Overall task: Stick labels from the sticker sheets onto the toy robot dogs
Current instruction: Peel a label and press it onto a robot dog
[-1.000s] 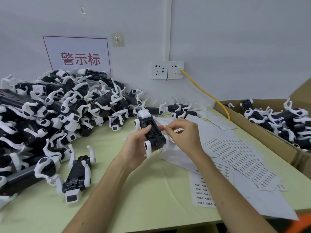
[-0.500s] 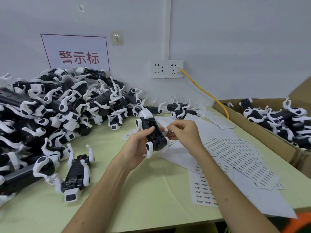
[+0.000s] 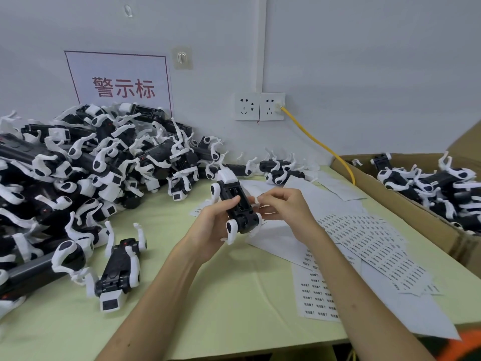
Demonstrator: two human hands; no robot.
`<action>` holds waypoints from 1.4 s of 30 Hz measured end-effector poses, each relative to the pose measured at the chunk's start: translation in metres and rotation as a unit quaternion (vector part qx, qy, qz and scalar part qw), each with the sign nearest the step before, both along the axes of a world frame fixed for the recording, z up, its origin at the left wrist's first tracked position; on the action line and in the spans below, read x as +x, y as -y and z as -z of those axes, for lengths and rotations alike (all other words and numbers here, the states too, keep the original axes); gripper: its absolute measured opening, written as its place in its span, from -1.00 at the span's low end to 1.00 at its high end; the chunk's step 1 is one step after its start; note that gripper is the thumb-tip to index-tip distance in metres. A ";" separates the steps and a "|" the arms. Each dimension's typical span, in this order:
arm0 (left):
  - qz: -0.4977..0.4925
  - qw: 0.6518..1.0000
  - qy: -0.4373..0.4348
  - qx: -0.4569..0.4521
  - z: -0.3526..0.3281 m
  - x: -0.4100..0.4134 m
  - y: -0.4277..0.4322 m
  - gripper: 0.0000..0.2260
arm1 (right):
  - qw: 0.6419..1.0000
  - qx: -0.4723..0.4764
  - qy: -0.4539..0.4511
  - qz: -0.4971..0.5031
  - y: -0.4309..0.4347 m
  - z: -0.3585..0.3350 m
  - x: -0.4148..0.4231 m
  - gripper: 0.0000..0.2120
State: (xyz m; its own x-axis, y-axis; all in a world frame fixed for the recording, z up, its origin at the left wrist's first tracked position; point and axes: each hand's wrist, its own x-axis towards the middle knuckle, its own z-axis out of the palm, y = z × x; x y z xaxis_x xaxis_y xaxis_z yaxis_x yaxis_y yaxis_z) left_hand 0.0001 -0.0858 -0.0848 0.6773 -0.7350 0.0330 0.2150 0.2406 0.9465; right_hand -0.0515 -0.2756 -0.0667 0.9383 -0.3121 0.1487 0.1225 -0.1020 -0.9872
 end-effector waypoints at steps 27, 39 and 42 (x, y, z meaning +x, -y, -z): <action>-0.191 0.963 -0.096 -0.163 -0.018 0.011 -0.019 -0.70 | 0.985 -0.103 0.111 0.082 0.003 0.007 0.007 -0.83; 0.061 0.971 -0.174 -0.153 -0.014 0.005 -0.019 -0.61 | 0.983 -0.109 0.144 0.018 -0.004 0.003 0.002 -0.77; 0.065 0.970 -0.160 -0.170 -0.014 0.006 -0.018 -0.68 | 0.984 -0.109 0.140 0.011 -0.004 0.003 0.002 -0.65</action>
State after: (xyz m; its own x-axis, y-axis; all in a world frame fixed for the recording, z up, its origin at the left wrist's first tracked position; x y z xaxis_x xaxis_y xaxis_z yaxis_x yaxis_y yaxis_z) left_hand 0.0058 -0.0674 -0.0709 0.5944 -0.7988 0.0925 0.5343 0.4783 0.6969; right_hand -0.0500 -0.2717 -0.0698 0.8444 -0.2635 0.4665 0.3825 -0.3131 -0.8693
